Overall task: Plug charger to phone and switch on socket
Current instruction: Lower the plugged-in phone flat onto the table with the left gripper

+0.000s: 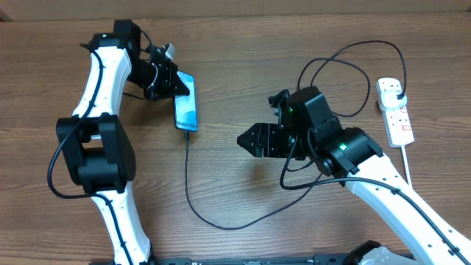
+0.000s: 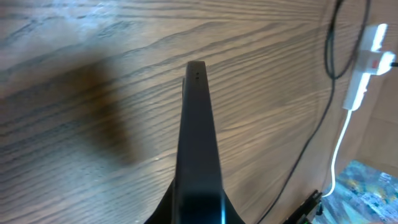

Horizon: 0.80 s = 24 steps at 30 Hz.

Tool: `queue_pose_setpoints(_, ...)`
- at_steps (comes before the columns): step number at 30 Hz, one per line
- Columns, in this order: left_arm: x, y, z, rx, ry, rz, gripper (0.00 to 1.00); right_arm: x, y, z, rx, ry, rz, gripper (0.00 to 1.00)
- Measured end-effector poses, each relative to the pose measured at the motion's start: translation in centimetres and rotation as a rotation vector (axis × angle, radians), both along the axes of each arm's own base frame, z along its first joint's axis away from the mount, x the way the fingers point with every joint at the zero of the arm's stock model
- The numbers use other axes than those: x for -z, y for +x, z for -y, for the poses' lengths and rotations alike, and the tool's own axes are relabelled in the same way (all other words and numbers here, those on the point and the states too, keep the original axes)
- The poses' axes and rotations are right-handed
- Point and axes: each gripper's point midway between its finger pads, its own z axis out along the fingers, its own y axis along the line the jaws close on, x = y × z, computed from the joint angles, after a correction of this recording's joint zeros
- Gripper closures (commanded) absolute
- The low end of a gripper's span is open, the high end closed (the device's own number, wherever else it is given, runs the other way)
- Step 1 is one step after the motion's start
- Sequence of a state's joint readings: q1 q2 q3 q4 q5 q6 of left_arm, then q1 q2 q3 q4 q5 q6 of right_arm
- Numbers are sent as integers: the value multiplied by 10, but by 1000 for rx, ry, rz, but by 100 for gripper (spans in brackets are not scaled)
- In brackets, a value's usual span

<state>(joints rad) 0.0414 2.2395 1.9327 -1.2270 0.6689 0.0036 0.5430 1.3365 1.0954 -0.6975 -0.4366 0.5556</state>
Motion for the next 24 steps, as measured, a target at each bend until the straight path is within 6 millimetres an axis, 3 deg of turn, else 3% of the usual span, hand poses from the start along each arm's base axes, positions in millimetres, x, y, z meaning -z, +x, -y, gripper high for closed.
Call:
queue_pose_setpoints(13, 46, -3, -8, 1, 55, -91, 96, 2, 3, 3, 14, -18, 10, 34)
queue_pose_setpoints(24, 57, 1, -12, 2, 97, -80, 96, 4, 0, 5, 15, -28, -4, 34)
